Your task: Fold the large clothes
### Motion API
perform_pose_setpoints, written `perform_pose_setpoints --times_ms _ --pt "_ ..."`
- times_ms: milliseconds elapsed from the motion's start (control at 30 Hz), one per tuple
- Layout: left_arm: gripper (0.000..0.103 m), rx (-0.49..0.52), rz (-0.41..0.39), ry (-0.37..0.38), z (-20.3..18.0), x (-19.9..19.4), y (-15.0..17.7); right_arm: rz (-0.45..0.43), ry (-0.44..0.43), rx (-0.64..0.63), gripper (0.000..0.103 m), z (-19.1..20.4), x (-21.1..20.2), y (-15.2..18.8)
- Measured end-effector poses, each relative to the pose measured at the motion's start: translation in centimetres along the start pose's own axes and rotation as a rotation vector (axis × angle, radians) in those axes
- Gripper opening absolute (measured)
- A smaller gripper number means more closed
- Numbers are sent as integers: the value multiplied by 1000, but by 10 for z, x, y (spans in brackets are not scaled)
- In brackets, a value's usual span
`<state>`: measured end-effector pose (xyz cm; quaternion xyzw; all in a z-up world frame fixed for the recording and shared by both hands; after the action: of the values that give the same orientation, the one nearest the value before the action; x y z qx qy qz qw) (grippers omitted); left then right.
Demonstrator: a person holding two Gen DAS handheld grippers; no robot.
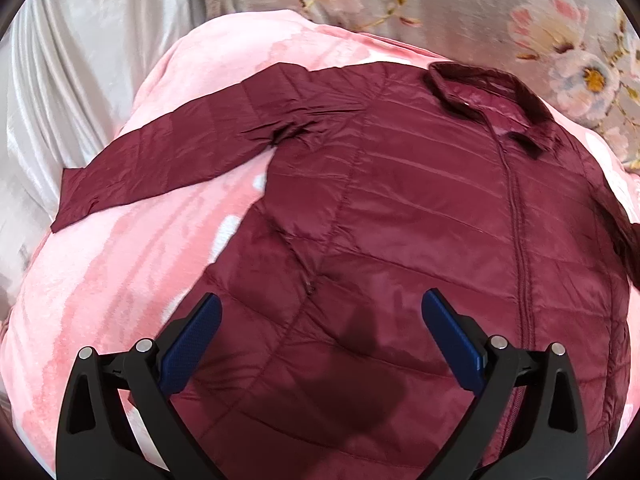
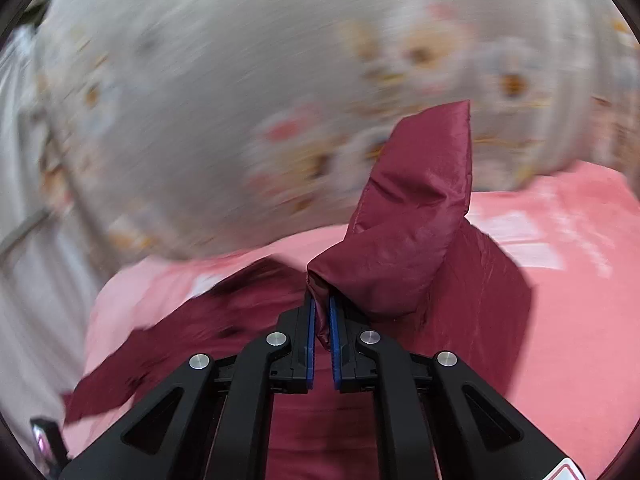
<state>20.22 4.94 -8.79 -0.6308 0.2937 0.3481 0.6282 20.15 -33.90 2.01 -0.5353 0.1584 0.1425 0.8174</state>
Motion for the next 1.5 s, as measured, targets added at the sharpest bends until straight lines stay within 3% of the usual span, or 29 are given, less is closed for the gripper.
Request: perform_pose_setpoints --times_ms 100,333,433,500,533,567,600,733,867,1000,1033,1100,1133,1167,1300,1367,1433,1500 --pt "98 -23 4 -27 13 5 -1 97 -129 -83 6 64 38 20" --pt "98 -68 38 -96 44 21 4 325 -270 -243 7 164 96 108" --pt "98 -82 47 -99 51 25 4 424 -275 -334 16 189 114 148" --pt "98 -92 38 -79 52 24 -1 418 -274 -358 29 195 106 156" --pt "98 -98 33 -65 51 24 -4 397 -278 -354 45 199 100 154" --pt "98 -108 30 -37 50 24 -9 360 -286 -334 60 196 89 148" --pt "98 -114 28 -16 47 24 -12 303 -297 -298 64 187 73 136" --pt "98 -173 41 161 25 33 -34 195 -231 -154 65 135 39 104" --pt "98 -213 124 286 -7 64 -47 216 -66 75 65 37 30 96" --pt "95 -279 166 316 -19 88 -54 255 4 388 64 -64 30 106" --pt "86 -295 149 311 -21 90 -58 256 16 424 63 -78 32 108" --pt "60 -270 124 301 -27 91 -69 263 58 480 58 -106 38 111" --pt "31 -254 119 317 -30 92 -74 267 62 498 54 -112 44 113" --pt "14 -241 122 337 -33 93 -80 268 60 513 50 -117 48 116" --pt "4 -192 35 314 -38 80 -106 263 52 577 30 -133 76 110" --pt "2 -172 -18 296 -40 72 -118 258 54 607 4 -139 86 107" --pt "2 -149 -62 265 -39 68 -126 194 32 619 3 -139 78 97" --pt "1 -120 -72 208 -39 75 -124 85 30 527 2 -123 53 80"
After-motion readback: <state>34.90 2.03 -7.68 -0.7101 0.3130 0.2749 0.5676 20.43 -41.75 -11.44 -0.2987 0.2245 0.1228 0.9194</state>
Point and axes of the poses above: each gripper's, at about its wrist camera, not at the fingertips, and x roughly the way its jaws point, z to its left, y to its underside, the point moved 4 cm from there along x, roughly the way its jaws point, and after that the axes turned 1 degree about x, right-handed, at the moved point
